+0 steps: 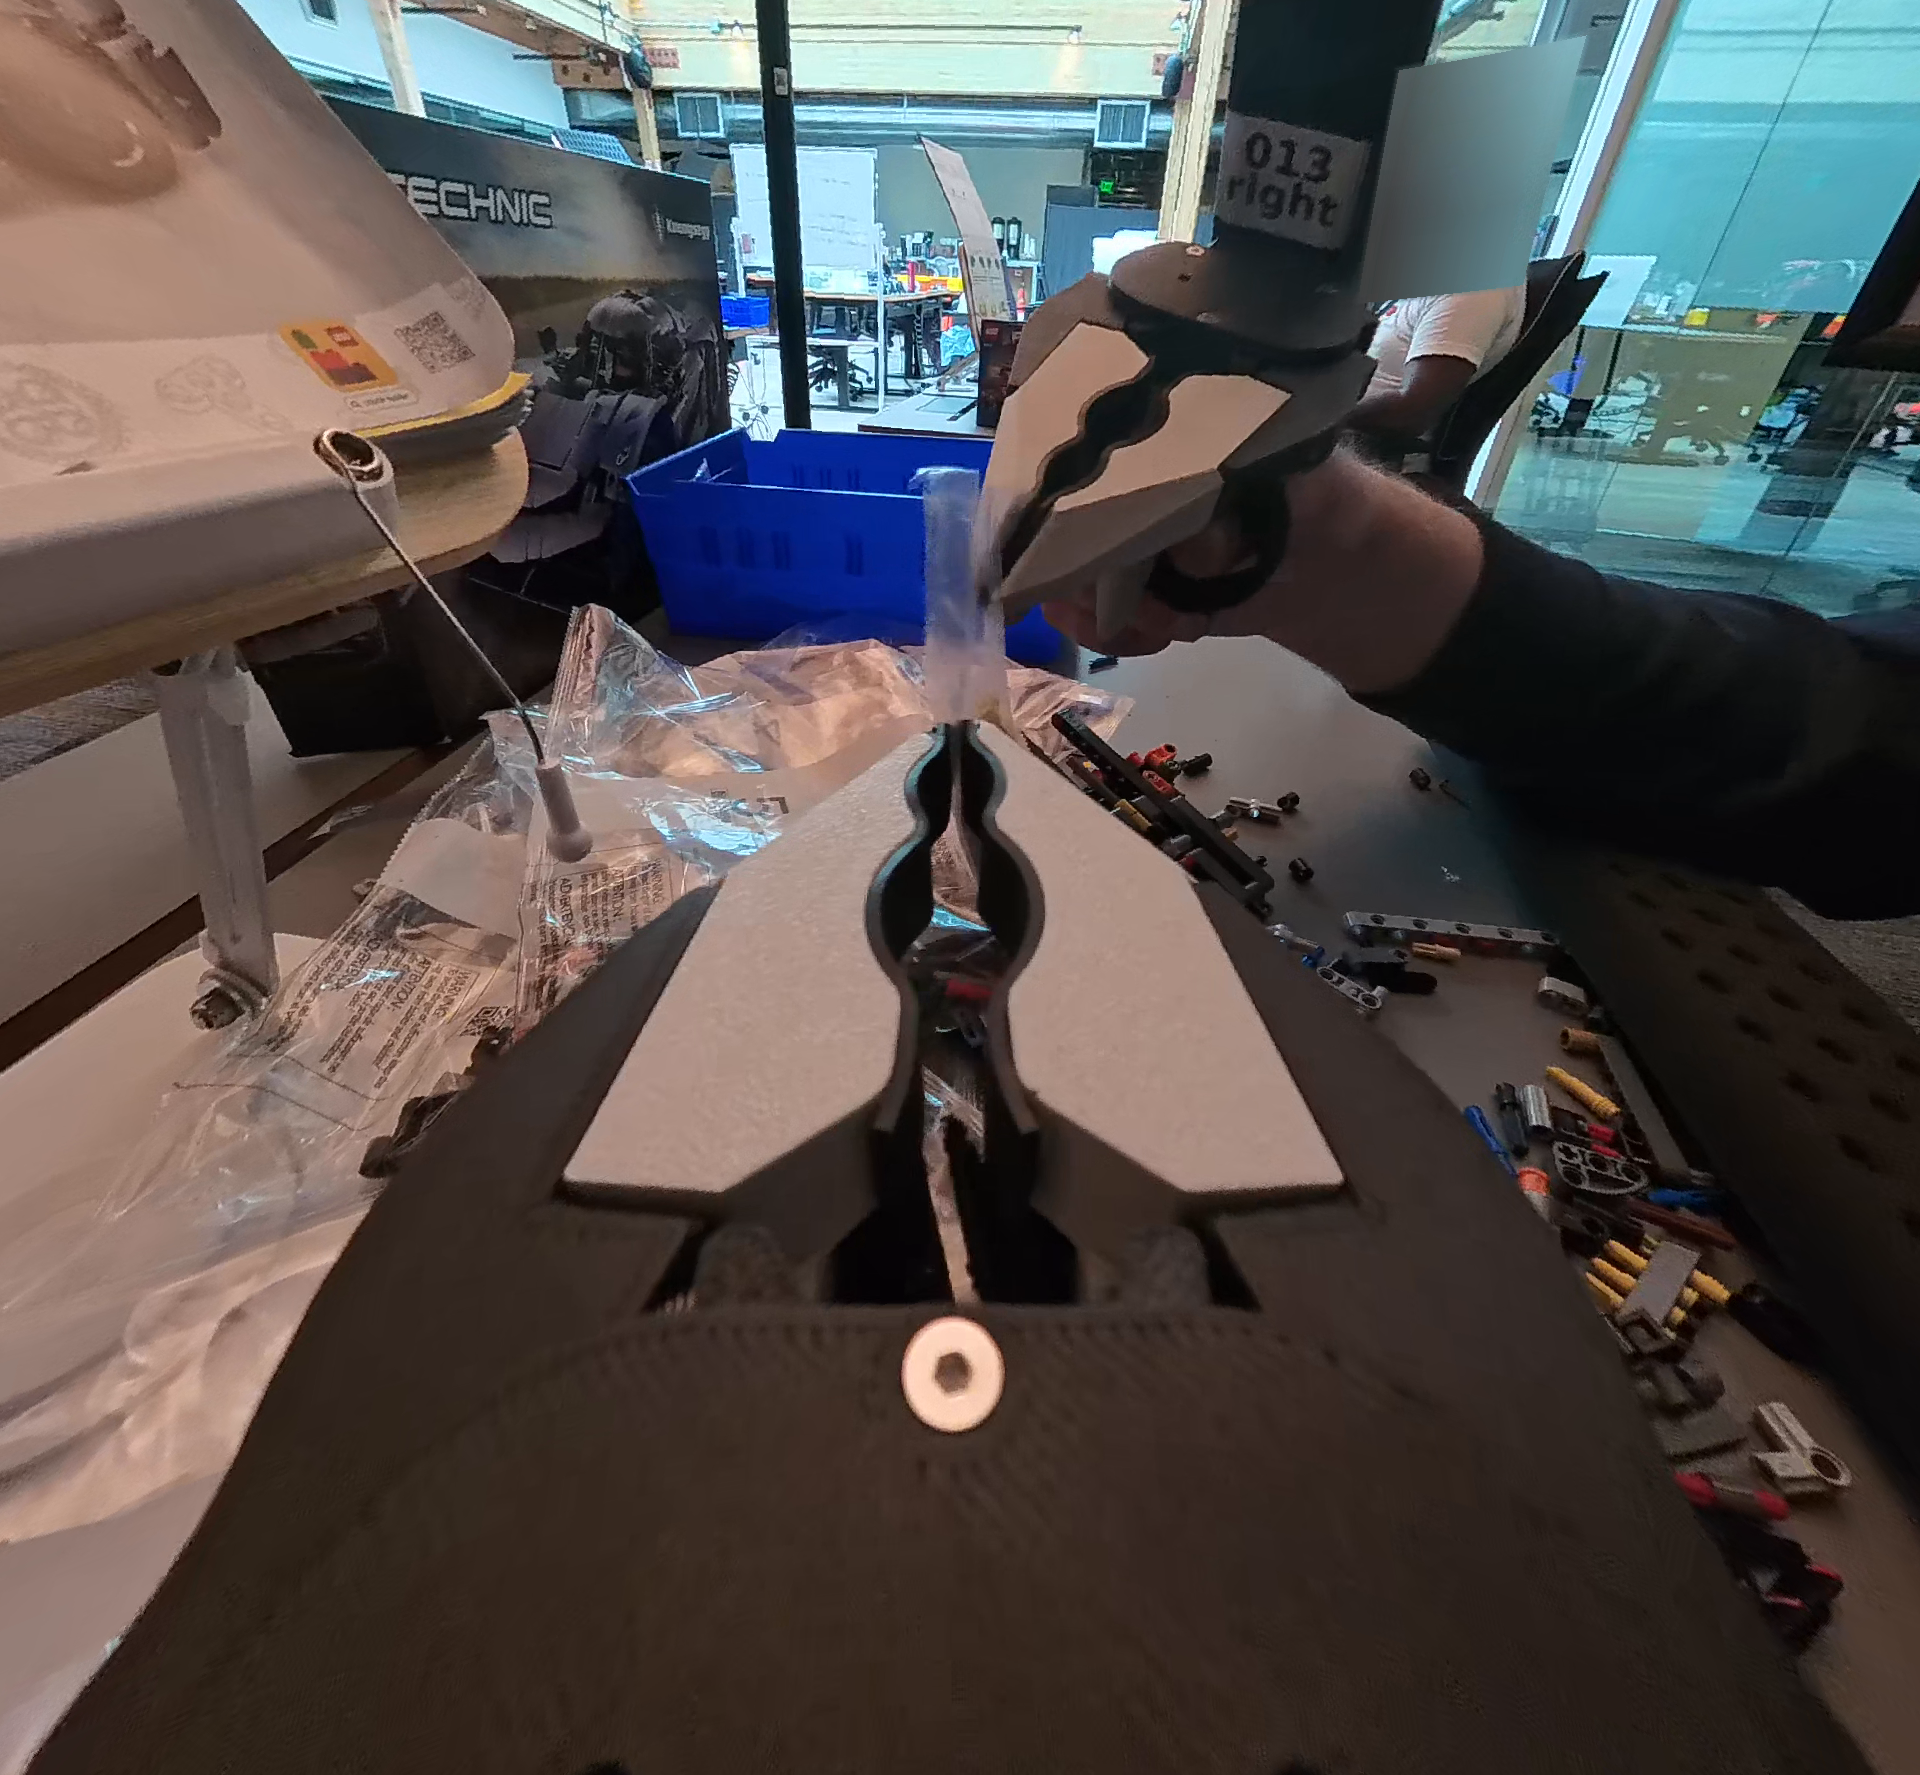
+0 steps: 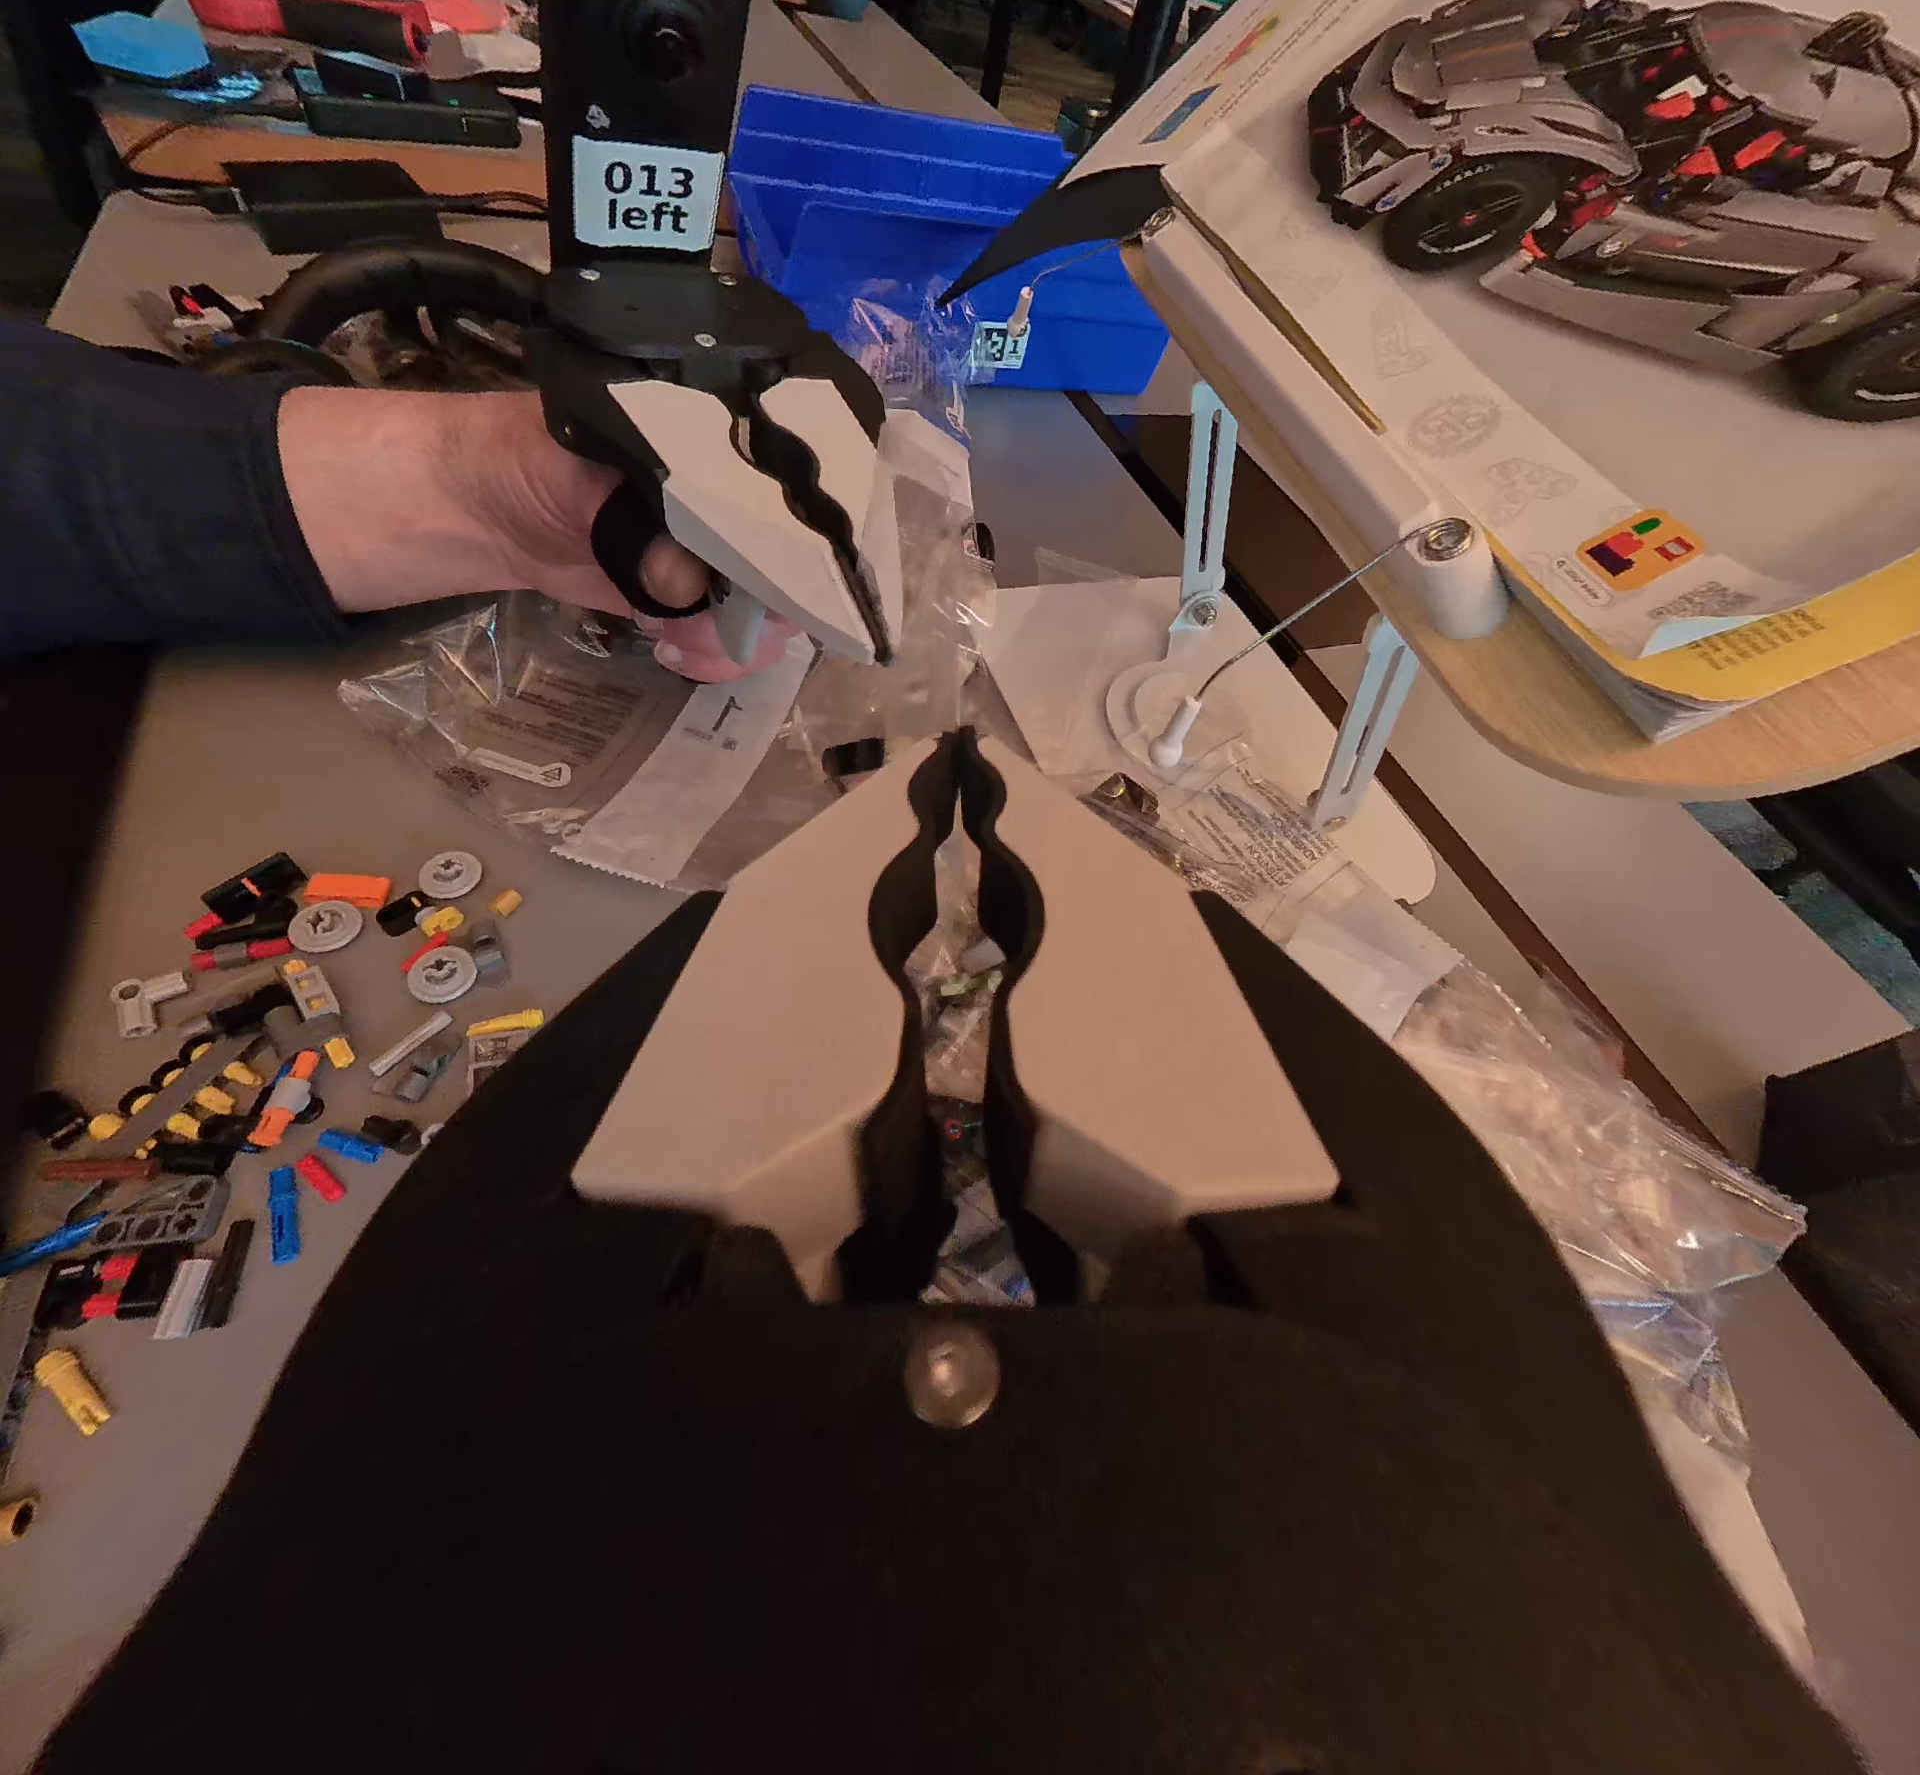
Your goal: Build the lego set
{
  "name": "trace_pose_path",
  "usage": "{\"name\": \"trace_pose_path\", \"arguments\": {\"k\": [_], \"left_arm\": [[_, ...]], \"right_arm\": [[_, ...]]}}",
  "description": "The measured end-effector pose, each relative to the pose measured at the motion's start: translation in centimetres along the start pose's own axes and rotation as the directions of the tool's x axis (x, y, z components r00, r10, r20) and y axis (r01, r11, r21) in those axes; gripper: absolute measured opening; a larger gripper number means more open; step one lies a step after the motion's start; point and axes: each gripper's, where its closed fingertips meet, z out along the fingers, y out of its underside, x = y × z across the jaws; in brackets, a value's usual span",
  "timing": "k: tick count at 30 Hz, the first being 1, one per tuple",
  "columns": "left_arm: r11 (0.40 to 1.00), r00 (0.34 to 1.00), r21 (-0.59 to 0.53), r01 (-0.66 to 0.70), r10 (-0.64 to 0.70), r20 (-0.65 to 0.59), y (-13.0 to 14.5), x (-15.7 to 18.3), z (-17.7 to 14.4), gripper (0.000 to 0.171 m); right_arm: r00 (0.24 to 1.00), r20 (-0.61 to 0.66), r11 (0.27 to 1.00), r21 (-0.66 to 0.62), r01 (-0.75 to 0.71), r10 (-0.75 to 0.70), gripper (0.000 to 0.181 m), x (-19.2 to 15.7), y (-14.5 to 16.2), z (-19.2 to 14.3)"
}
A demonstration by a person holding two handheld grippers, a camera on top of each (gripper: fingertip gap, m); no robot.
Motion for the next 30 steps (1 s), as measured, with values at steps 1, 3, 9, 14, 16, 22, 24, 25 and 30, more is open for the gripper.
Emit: {"name": "trace_pose_path", "arguments": {"k": [1,3,9,14,16,22,24,25,30], "left_arm": [[1.000,1.000,0.002,-0.002,0.002,-0.004,0.0,0.1,0.0,0.000],[1.000,1.000,0.004,-0.005,0.005,-0.005,-0.1,0.1,0.0,0.000],[1.000,1.000,0.010,-0.006,0.006,-0.009,-0.2,0.2,-0.1,0.000],[1.000,1.000,-0.001,-0.014,0.014,-0.021,0.0,0.5,0.1,0.000],[1.000,1.000,-0.003,-0.016,0.016,-0.022,0.0,0.5,0.1,0.000],[1.000,1.000,-0.016,-0.023,0.022,-0.015,0.2,0.5,0.2,0.000],[0.999,1.000,-0.024,-0.025,0.024,-0.011,0.4,0.4,0.2,0.000],[0.999,1.000,-0.027,-0.026,0.026,-0.011,0.4,0.4,0.2,0.000],[0.995,0.998,-0.080,-0.065,0.065,-0.004,1.2,0.5,0.6,0.000]], "right_arm": [[1.000,-0.004,1.000,-0.002,-0.006,0.006,0.000,0.1,0.0,0.0],[1.000,-0.008,1.000,-0.001,-0.004,0.004,0.000,0.2,0.0,-0.1],[1.000,0.022,1.000,0.020,-0.004,0.004,0.000,-0.4,-0.3,-0.1],[0.999,0.043,1.000,0.017,0.003,-0.004,0.000,-0.9,-0.3,0.2],[0.999,0.049,1.000,0.016,0.006,-0.006,0.000,-1.0,-0.3,0.2],[0.999,0.035,1.000,0.024,0.008,-0.009,0.007,-0.8,-0.5,0.1],[1.000,0.028,0.999,0.046,0.001,-0.003,0.010,-0.6,-0.9,-0.3],[0.999,0.031,0.998,0.060,-0.010,0.008,0.013,-0.5,-1.2,-0.4],[0.999,0.028,0.994,0.105,-0.037,0.034,0.012,-0.1,-1.9,-1.1]]}}
